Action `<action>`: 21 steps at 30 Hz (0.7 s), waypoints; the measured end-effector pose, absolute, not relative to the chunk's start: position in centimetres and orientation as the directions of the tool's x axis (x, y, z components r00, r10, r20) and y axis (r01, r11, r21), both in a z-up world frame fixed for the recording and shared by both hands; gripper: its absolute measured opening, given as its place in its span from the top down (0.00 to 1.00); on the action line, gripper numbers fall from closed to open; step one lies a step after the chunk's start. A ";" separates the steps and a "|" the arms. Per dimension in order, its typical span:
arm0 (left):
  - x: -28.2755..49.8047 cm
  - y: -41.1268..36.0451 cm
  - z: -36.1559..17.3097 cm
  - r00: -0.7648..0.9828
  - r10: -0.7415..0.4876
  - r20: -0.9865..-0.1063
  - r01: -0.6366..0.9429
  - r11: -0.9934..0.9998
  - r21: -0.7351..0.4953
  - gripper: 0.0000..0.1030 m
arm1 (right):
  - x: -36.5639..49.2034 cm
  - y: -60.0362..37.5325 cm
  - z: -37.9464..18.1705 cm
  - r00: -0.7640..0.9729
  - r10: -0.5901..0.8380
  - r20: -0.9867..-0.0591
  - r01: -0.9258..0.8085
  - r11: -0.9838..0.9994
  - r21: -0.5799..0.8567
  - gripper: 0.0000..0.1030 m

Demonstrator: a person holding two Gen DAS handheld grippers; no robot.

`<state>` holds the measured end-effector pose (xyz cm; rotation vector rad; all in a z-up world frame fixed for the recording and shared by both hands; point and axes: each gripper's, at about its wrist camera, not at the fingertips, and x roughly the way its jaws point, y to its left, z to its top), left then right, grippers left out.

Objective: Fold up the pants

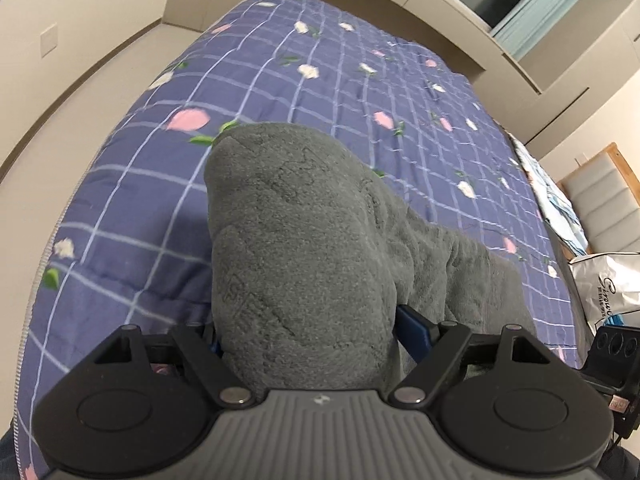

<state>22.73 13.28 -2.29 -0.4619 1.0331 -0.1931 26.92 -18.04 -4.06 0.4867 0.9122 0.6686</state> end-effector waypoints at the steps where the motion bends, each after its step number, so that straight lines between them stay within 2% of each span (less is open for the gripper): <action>1: 22.7 13.5 -2.9 0.501 -0.368 -0.783 -0.066 0.886 -0.459 0.20 | 26.9 -17.7 -4.5 0.436 0.701 -0.565 -0.304 0.705 0.640 0.41; 5: 22.3 14.2 -4.4 0.509 -0.366 -0.779 -0.069 0.885 -0.461 0.18 | 25.8 -17.6 -5.6 0.468 0.671 -0.575 -0.262 0.727 0.634 0.40; 8: 22.3 14.2 -4.6 0.511 -0.367 -0.777 -0.060 0.887 -0.459 0.16 | 25.5 -17.1 -5.5 0.483 0.638 -0.600 -0.262 0.759 0.596 0.35; 10: 22.2 14.2 -4.8 0.508 -0.368 -0.779 -0.056 0.888 -0.456 0.14 | 25.0 -16.7 -5.4 0.485 0.614 -0.622 -0.270 0.782 0.562 0.25; 15: 21.5 14.3 -4.8 0.511 -0.317 -0.799 -0.079 0.908 -0.411 0.02 | 24.0 -15.9 -5.4 0.503 0.557 -0.661 -0.287 0.829 0.480 0.13; 21: 19.4 14.8 -3.8 0.559 -0.252 -0.790 -0.092 0.928 -0.361 0.01 | 22.3 -15.6 -4.6 0.565 0.493 -0.661 -0.303 0.870 0.390 0.02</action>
